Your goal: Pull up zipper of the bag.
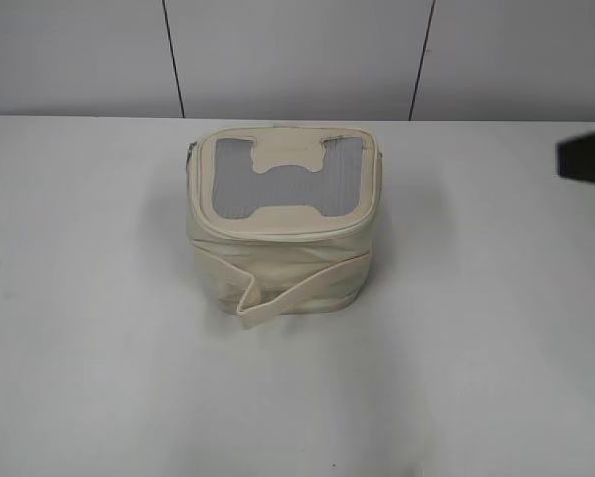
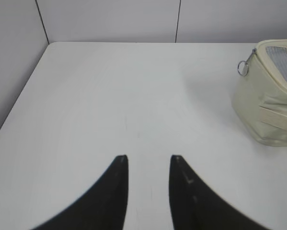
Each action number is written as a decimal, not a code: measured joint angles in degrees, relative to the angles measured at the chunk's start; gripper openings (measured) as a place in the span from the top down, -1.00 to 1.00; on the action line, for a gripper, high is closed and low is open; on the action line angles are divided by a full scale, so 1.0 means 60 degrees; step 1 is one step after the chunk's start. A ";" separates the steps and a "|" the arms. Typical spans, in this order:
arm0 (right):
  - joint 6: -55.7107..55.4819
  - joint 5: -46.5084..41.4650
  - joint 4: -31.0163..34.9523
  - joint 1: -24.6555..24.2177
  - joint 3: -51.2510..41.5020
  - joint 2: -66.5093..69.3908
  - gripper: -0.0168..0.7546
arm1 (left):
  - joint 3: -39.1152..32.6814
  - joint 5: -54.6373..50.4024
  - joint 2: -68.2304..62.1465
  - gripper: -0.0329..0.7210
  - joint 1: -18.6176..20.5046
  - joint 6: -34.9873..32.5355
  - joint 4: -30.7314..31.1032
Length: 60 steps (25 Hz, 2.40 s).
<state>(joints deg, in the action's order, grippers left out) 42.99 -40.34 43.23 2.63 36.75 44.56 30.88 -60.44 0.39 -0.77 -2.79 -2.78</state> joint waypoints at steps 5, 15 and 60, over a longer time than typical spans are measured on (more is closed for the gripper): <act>0.4458 -0.0348 0.3533 0.0000 0.2831 0.5380 -0.20 | 0.0000 0.0011 0.0000 0.30 0.0000 0.0000 0.0000; 0.4024 -0.3798 0.2961 0.1582 1.1281 1.2569 -0.19 | 0.0000 0.0021 0.0000 0.30 0.0000 0.0000 -0.0009; 0.1525 -0.4901 0.0332 0.3433 1.5927 1.6297 0.82 | 0.4292 0.0185 -1.5832 0.12 0.1335 -1.5446 -1.2544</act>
<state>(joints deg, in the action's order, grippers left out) 52.14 -69.75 45.23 23.23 132.31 142.34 56.63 -59.33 -94.60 7.25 -95.47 -78.04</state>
